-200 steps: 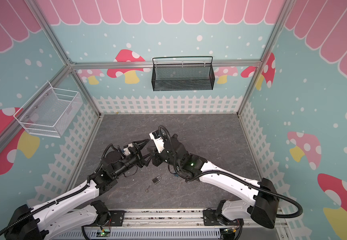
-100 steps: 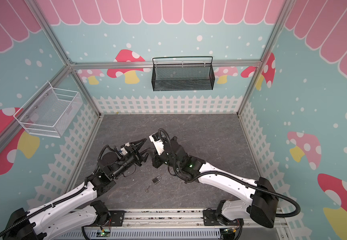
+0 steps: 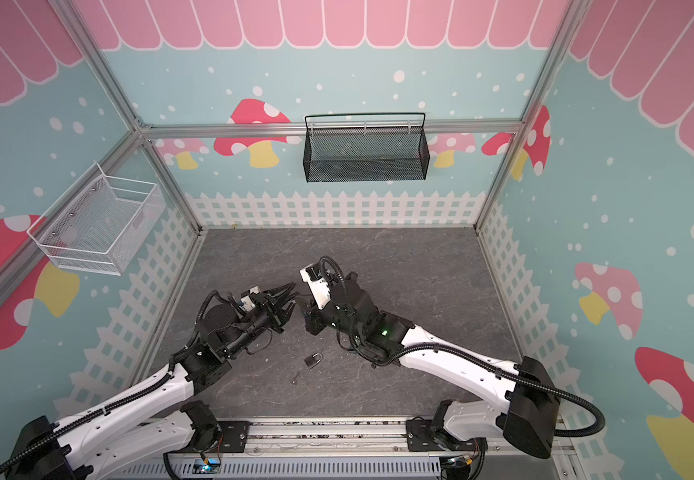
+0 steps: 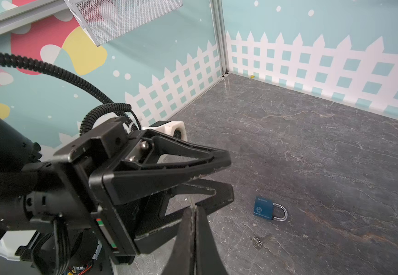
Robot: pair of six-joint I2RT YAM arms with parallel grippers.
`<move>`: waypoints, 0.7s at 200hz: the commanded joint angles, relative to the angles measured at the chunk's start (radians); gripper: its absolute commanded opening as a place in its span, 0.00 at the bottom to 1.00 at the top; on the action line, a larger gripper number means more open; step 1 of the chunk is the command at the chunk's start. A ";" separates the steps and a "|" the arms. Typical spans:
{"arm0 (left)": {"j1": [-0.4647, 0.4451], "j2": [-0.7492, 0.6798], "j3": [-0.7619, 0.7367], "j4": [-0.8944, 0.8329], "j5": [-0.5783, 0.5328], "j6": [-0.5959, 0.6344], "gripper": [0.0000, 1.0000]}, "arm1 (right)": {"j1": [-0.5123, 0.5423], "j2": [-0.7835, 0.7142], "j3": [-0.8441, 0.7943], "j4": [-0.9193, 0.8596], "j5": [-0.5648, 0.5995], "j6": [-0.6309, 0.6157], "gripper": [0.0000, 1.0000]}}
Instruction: Unlock with the key
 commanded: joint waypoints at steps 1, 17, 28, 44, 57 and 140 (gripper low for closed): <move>-0.003 -0.008 -0.007 -0.016 -0.019 -0.036 0.25 | 0.005 -0.025 -0.008 0.021 0.015 -0.016 0.00; -0.003 -0.010 -0.005 -0.023 -0.022 -0.035 0.21 | 0.005 -0.024 -0.006 0.025 0.016 -0.016 0.00; -0.003 -0.010 -0.005 -0.028 -0.022 -0.033 0.20 | 0.006 -0.025 -0.006 0.025 0.014 -0.016 0.00; -0.003 -0.007 -0.005 -0.030 -0.021 -0.033 0.18 | 0.005 -0.023 -0.004 0.025 0.012 -0.016 0.00; -0.003 -0.008 -0.011 -0.030 -0.020 -0.038 0.16 | 0.005 -0.023 -0.005 0.027 0.014 -0.015 0.00; -0.003 -0.010 -0.014 -0.041 -0.025 -0.026 0.00 | 0.005 -0.024 -0.002 0.028 0.009 -0.014 0.00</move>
